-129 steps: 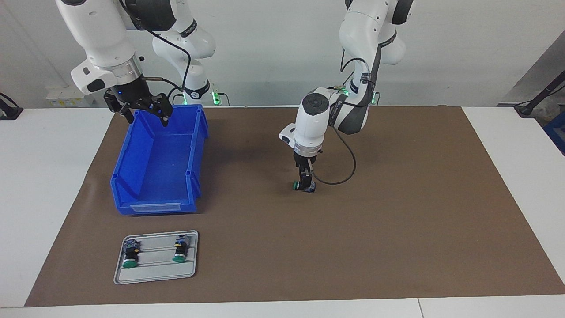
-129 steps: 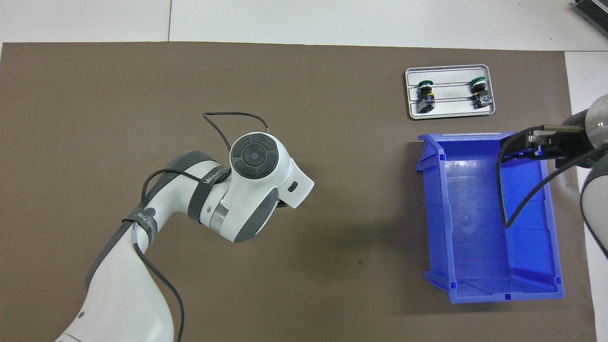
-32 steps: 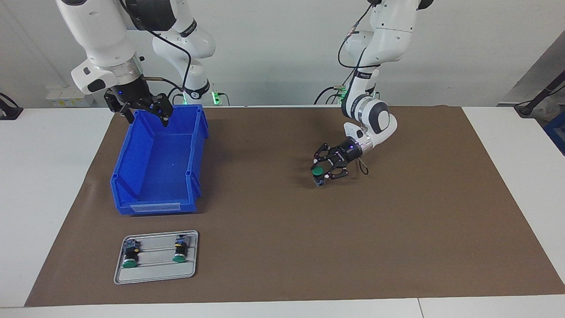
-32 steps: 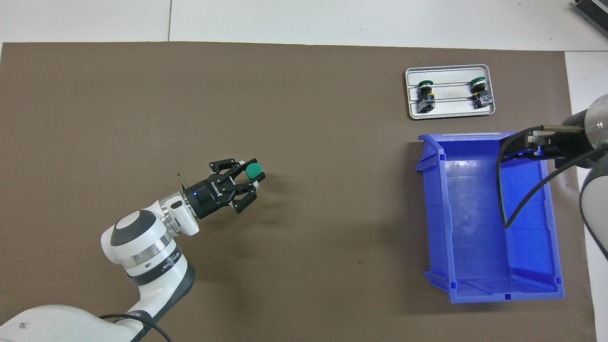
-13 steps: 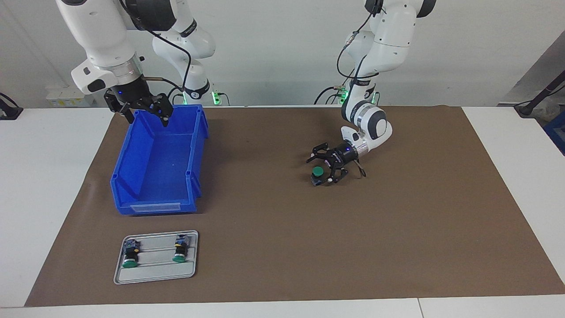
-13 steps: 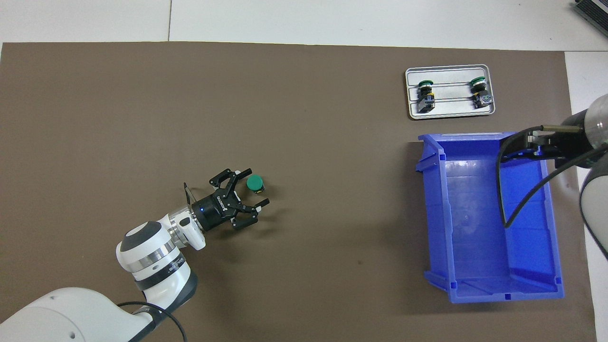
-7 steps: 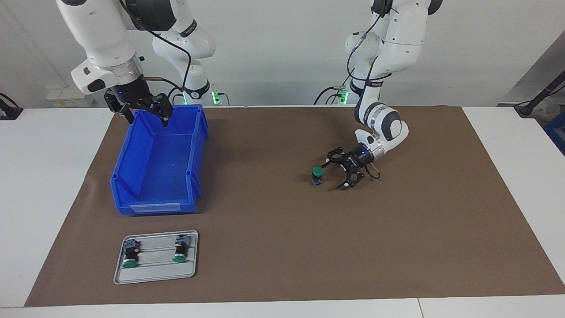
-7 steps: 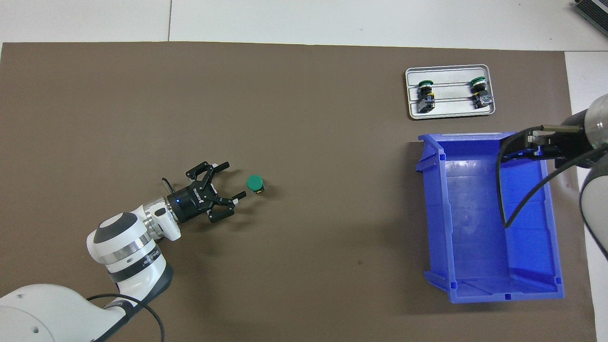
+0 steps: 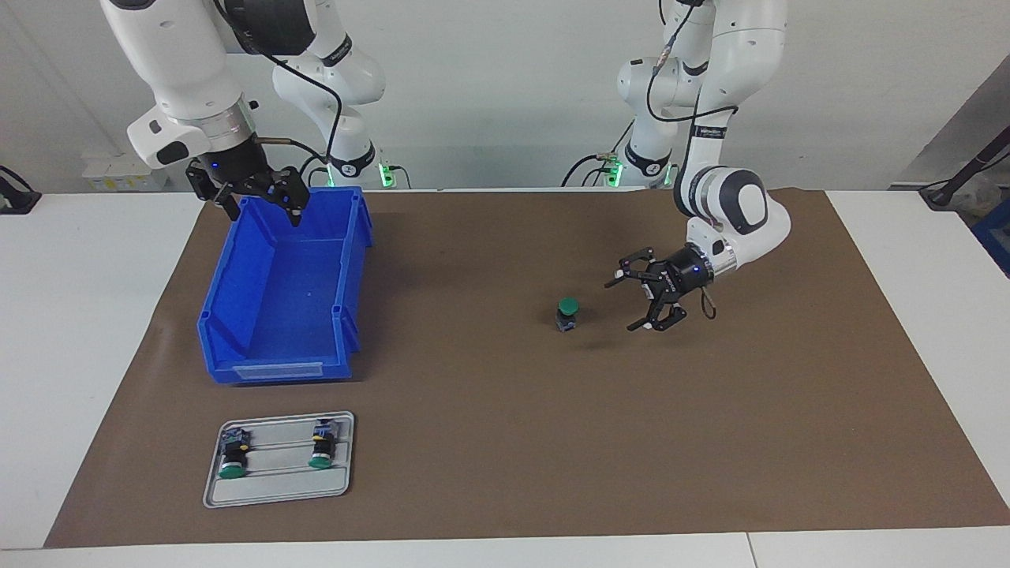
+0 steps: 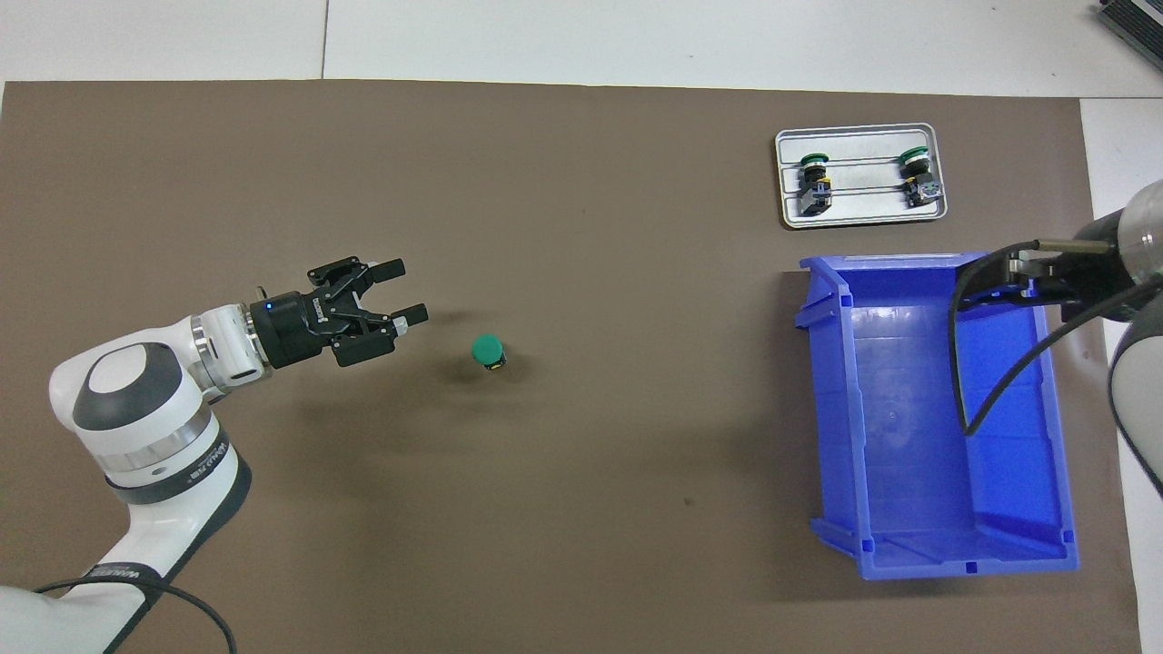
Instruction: Place and press button with both arms
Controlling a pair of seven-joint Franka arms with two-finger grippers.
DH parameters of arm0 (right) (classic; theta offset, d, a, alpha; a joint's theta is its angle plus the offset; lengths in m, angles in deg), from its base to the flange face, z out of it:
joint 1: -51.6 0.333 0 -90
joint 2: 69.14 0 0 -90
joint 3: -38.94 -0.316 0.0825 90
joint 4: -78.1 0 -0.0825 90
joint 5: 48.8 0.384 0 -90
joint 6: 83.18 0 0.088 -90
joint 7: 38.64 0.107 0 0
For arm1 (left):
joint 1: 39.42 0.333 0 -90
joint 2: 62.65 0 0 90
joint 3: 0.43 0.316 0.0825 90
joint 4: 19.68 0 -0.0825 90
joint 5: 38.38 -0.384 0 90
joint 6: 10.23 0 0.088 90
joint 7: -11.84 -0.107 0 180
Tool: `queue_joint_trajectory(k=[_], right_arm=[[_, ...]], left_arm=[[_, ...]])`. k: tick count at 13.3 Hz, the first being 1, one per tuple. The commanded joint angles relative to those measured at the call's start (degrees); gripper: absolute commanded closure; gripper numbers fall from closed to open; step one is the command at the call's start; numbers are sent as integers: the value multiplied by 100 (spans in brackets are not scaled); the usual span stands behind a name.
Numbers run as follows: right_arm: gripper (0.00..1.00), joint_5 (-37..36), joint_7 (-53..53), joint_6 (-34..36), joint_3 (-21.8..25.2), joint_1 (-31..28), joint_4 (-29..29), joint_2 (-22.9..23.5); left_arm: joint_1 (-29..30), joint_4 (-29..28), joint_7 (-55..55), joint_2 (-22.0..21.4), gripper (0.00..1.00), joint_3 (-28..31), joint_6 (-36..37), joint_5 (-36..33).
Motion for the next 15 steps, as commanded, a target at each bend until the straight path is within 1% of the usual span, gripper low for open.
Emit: queue_joint_trajectory(k=[1,2,3,4,5,6,7,9,11,13,15], right_arm=[[0,-6,-114,13,-30,-52,122,-124],[0,-6,-114,13,-30,-52,122,-124],[0,-6,-114,13,-30,-52,122,-124],[0,-6,-114,13,-30,-52,122,-124],[0,-6,-114,13,-38,-52,122,-124],[0,-6,-114,13,-30,-52,122,-124],[0,-6,-114,13,-30,-52,122,-132],[0,-6,-114,13,-30,-52,122,-124],[0,-6,-114,13,-30,-52,122,-124],[0,-6,-114,13,-30,-52,122,-124],[0,-6,-114,13,-30,-52,122,-124]], left_arm=[[1,573,1587,-29,19,-44,-203,-1377],[-16,845,2412,-11,23,-44,-195,-2080],[-51,1144,3194,15,23,-52,-168,-2826],[-78,1425,3968,59,26,-87,-142,-3539],[-235,1628,4620,85,31,-87,-133,-4129],[-393,1726,5226,94,40,-79,-133,-4552],[-542,1805,5737,112,51,-79,-133,-4931],[-920,1990,6792,199,64,-79,-159,-5835],[-1333,2174,7943,296,65,-70,-221,-6741],[-1527,2210,8614,314,73,-79,-203,-7471],[-1633,2175,8835,323,75,-70,-133,-7737]])
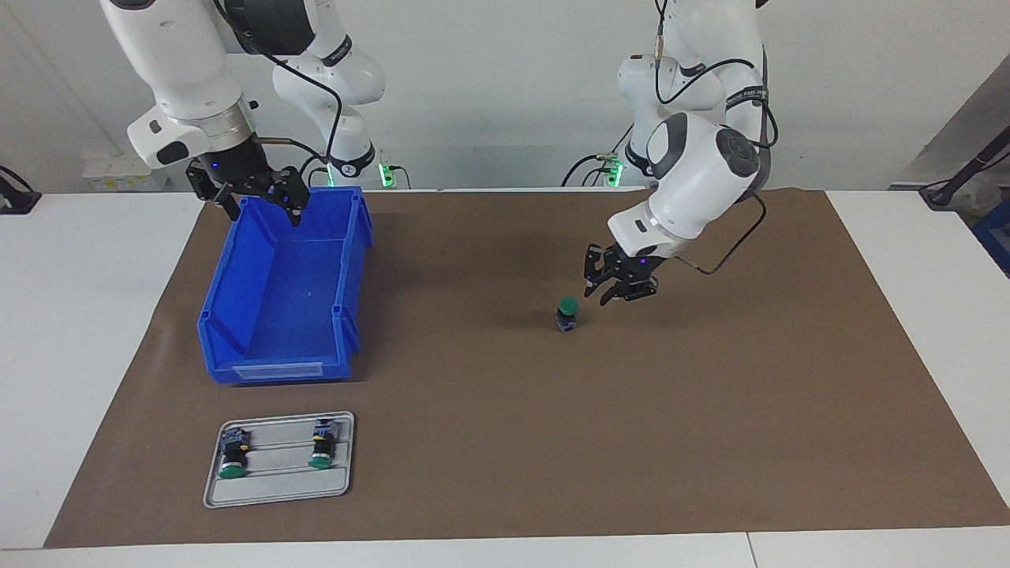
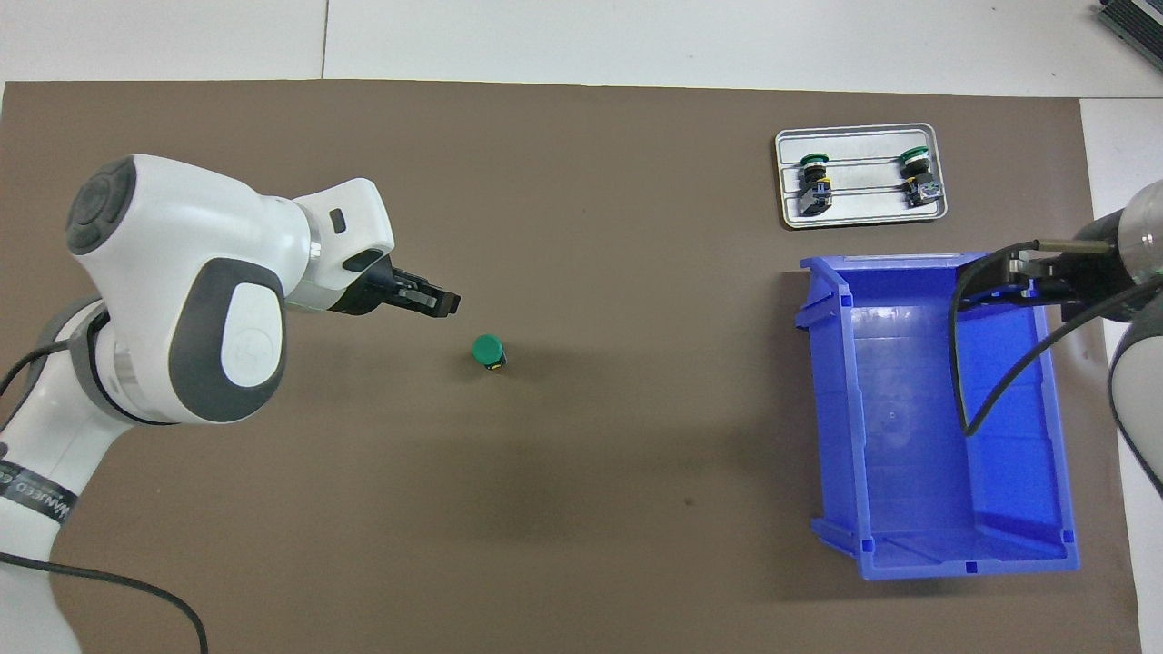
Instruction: Place and press button with both arms
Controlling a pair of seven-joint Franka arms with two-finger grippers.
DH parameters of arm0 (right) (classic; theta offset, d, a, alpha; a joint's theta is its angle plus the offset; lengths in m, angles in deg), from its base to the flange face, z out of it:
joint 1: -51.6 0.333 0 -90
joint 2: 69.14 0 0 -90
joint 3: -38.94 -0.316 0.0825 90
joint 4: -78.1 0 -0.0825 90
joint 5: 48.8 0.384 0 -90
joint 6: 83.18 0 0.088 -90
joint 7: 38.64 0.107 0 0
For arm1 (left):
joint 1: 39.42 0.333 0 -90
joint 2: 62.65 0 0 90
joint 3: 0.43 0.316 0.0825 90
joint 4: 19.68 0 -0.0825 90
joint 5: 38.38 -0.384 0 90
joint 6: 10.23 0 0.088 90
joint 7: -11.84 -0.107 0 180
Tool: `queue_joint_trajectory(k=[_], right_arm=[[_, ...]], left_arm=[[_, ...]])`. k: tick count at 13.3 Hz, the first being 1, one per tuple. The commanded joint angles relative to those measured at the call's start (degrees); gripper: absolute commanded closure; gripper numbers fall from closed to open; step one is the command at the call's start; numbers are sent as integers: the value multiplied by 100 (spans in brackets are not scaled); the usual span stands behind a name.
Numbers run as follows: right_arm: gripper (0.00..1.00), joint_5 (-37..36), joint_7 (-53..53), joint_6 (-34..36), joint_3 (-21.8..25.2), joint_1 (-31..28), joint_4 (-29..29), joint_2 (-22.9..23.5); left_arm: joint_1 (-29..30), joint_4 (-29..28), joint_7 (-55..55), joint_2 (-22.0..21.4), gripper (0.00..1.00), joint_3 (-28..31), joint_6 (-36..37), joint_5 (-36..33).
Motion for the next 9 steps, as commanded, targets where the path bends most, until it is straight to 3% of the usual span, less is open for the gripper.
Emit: queue_joint_trajectory(k=[1,3,6,9], right_arm=[[0,-6,-114,13,-30,-52,121,-123],[0,-6,-114,13,-30,-52,121,-123],[0,-6,-114,13,-30,-52,121,-123],[0,-6,-114,13,-30,-52,121,-123]], left_arm=[[-134,89,441,101,75,87,49,-441],[-397,98,1151,354,80,87,40,-985],[-520,116,1723,557,95,87,40,-1058],[-705,116,2139,769,98,95,49,-1328]])
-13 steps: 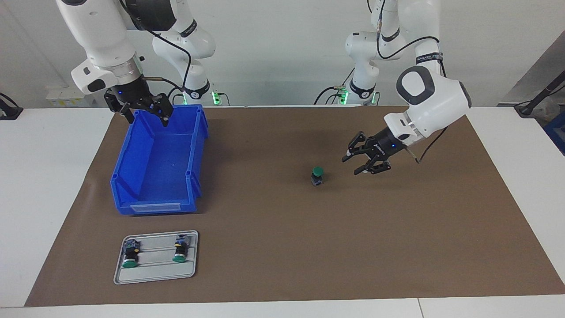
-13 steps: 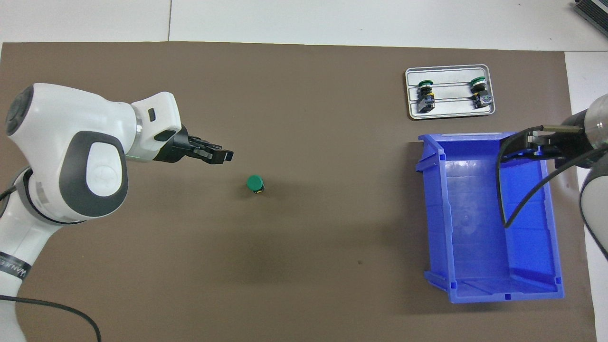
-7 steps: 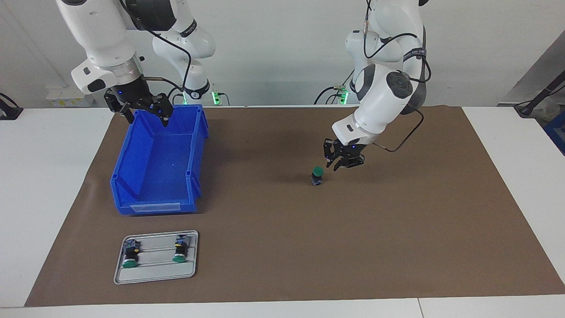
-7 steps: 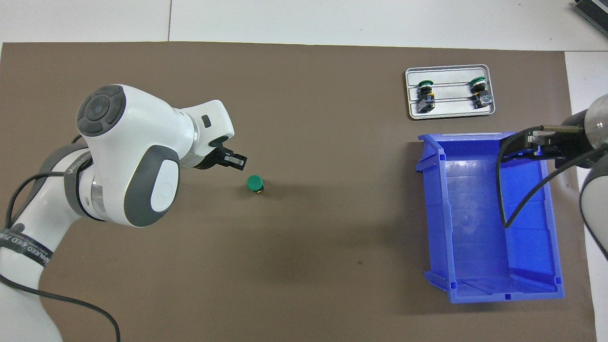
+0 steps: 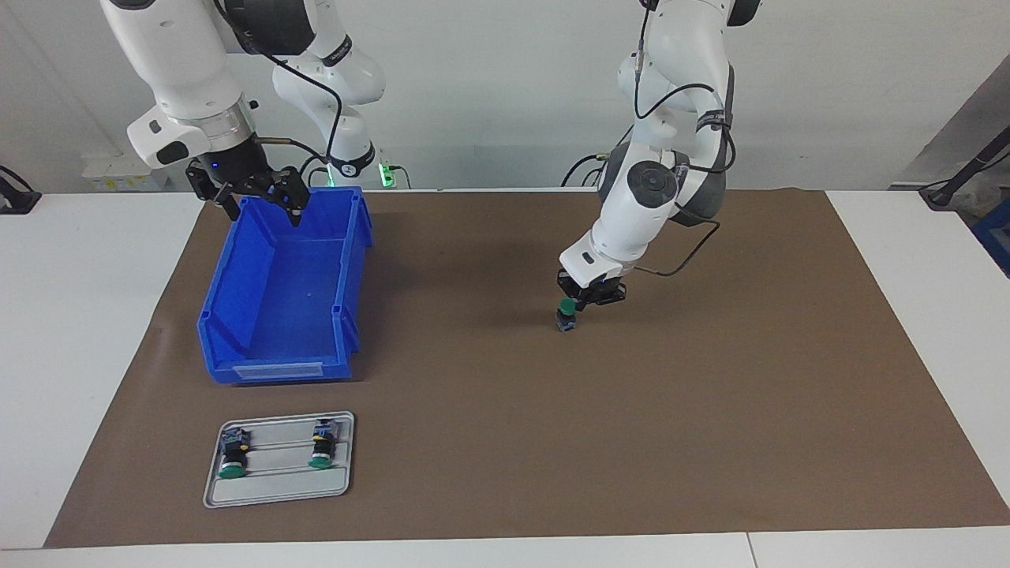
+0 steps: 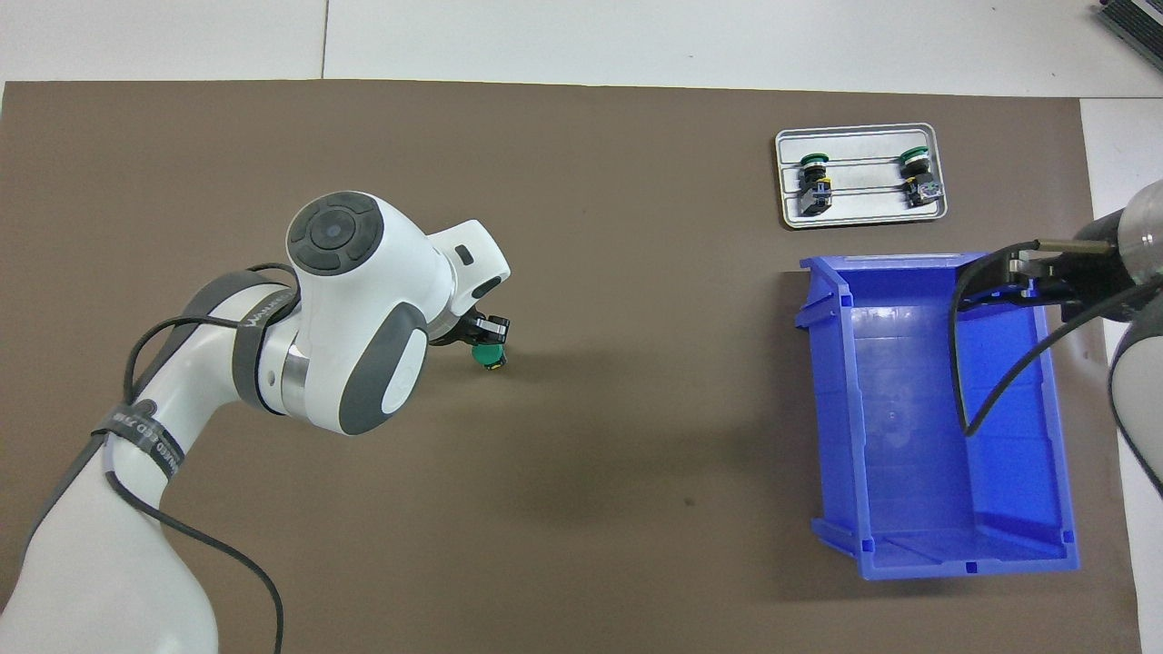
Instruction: Place and press button with both arms
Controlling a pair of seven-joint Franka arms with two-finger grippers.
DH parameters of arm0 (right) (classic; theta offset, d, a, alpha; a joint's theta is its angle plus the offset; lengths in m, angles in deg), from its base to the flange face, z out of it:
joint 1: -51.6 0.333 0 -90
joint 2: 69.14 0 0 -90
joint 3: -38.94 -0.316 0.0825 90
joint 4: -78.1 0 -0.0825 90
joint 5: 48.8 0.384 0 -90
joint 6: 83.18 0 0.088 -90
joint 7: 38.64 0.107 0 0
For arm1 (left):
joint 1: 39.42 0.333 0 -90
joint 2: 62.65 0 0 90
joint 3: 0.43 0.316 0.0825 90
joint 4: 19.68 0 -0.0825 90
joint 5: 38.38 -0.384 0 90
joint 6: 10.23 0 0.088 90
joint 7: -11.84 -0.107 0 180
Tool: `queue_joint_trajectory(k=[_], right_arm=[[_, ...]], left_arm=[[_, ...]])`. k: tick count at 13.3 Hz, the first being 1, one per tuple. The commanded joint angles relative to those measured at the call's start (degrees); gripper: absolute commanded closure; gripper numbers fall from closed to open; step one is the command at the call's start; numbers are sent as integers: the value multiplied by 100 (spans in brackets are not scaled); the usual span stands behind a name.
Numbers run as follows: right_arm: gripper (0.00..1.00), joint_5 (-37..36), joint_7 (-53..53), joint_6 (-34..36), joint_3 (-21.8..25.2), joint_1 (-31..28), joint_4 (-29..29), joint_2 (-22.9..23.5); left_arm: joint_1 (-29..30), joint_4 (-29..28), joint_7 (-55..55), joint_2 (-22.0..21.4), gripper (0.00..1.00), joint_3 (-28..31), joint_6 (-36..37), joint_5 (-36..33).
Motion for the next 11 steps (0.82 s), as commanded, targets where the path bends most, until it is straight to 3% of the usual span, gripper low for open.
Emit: queue_joint_trajectory(k=[1,11], right_arm=[[0,-6,-114,13,-29,-52,121,-123],[0,-6,-114,13,-29,-52,121,-123]], left_arm=[[-161,103,285,139,98,86,49,-349],[-319,-107,337,262,100,86,-48,-376]])
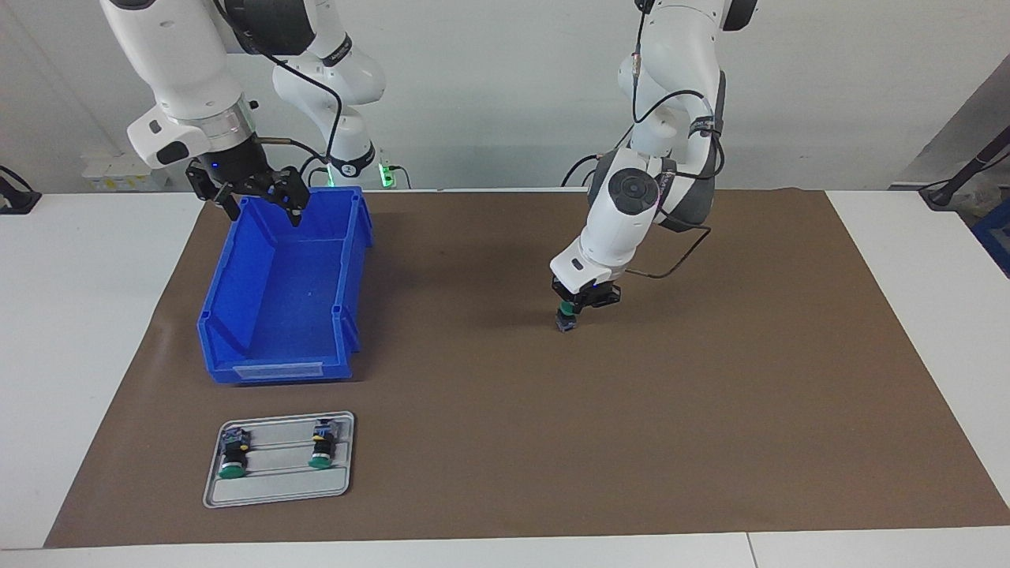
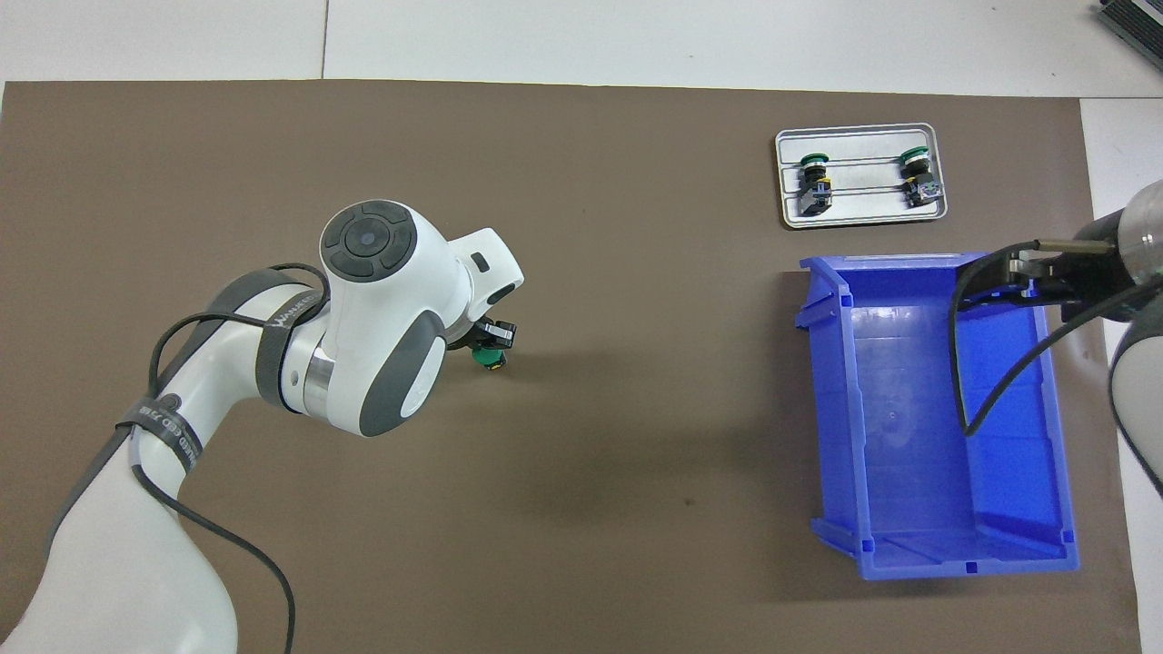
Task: Place and press button with both arms
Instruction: 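Return the left gripper to rest while the right gripper reaches the button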
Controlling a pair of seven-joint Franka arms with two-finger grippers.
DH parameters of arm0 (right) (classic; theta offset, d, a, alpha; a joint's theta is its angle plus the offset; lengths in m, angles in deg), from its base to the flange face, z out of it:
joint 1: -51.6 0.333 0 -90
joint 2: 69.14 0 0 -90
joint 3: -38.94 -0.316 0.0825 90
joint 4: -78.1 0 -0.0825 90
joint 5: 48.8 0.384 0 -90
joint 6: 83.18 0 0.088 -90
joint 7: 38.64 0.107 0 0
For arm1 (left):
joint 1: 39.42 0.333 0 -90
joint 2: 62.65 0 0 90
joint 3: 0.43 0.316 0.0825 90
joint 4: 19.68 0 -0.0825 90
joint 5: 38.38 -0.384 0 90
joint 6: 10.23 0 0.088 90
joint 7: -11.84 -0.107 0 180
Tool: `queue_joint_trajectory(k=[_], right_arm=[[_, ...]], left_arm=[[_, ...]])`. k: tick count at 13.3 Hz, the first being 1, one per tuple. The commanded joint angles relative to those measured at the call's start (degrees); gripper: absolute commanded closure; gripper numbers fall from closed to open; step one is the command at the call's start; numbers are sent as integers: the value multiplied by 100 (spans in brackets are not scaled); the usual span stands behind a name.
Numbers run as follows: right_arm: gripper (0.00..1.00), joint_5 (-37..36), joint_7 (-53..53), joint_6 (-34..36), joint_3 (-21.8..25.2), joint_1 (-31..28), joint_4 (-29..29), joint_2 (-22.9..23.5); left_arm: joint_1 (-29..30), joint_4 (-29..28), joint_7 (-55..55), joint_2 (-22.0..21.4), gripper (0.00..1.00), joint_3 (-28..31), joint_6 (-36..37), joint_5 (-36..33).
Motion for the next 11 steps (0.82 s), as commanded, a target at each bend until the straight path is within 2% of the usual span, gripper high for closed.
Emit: queue_joint_trajectory(k=[1,3,5,7,9,11], right_arm=[[0,-6,-114,13,-29,-52,121,-123],[0,-6,-114,13,-29,-52,121,-123],[0,-6,-106,13,-38,-52,121,-123],[0,-6,-158,13,-29,-87,113,-123],[0,-6,-115,-5,6,-96,121,-123],[0,-6,-158,-5,-3,-88,121,-123]], left_arm=[[-217,-121,152,164,100,75,-46,-106],[-173,1,134,173,100,84,42,-98],[-103,396,99,225,96,101,208,-98],[133,923,73,234,95,93,681,-98],[379,1109,3,173,95,93,868,-98],[810,1284,-260,68,95,102,1462,-115]])
